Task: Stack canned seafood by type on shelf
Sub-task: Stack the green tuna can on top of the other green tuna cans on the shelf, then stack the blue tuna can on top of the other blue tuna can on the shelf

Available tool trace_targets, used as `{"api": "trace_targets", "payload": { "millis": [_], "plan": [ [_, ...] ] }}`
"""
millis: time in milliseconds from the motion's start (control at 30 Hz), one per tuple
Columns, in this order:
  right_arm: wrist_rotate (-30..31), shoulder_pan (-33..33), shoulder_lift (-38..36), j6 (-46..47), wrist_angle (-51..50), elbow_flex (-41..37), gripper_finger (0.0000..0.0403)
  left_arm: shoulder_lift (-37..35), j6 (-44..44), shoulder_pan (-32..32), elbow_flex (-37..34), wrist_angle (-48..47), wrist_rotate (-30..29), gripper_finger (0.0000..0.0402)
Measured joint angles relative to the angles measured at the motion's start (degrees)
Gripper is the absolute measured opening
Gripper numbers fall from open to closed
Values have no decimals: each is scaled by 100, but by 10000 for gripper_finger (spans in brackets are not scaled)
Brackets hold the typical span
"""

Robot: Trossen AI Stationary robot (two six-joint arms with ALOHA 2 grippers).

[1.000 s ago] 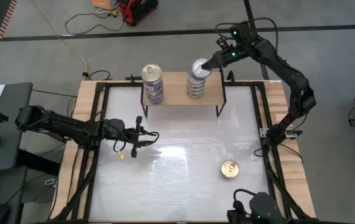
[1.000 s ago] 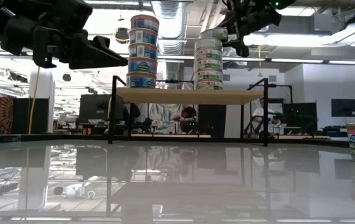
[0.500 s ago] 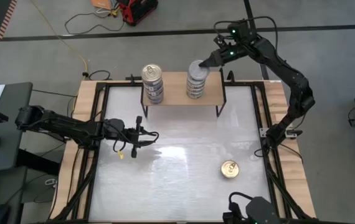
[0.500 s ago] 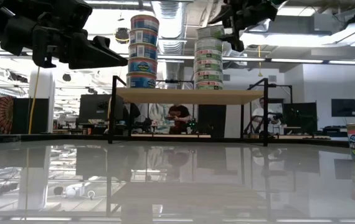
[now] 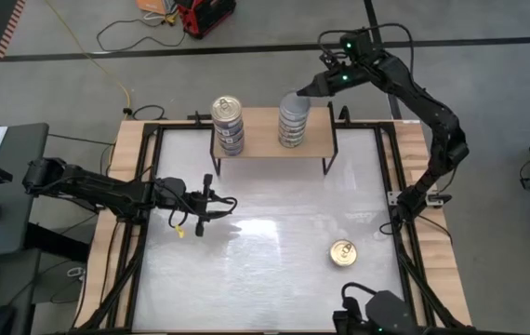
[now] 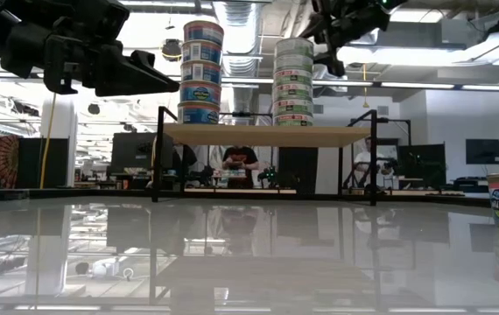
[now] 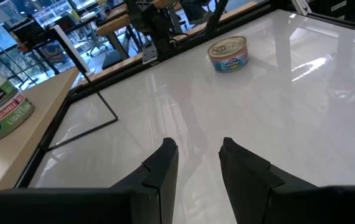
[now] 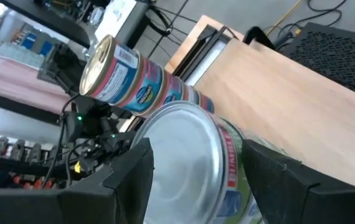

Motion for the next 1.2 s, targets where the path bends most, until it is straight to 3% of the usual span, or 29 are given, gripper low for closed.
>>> {"api": "trace_targets", "payload": {
  "millis": [233, 433, 567, 767, 933, 1200],
  "plan": [
    [175, -97, -108, -484, -218, 466, 265, -1, -70, 0, 0, 0, -27, 112],
    [1819, -79, -420, -1447, -1351, 733, 265, -48, -334, 0, 0, 16, -354, 112],
    [2080, 113, -611, -1725, -2129, 660, 265, -48, -674, 0, 0, -3, -496, 112],
    [3147, 1179, -1070, -1906, -2456, -277, 265, -48, -1474, -1, 0, -153, -510, 112],
    [4110, 2123, -1874, -1448, -2422, -1239, 265, -90, -2019, -145, 2, -171, -641, 112],
    [4985, 3806, -3034, -51, -2130, -2901, 265, -22, -2373, -844, 576, -1222, -1722, 112]
  ]
}}
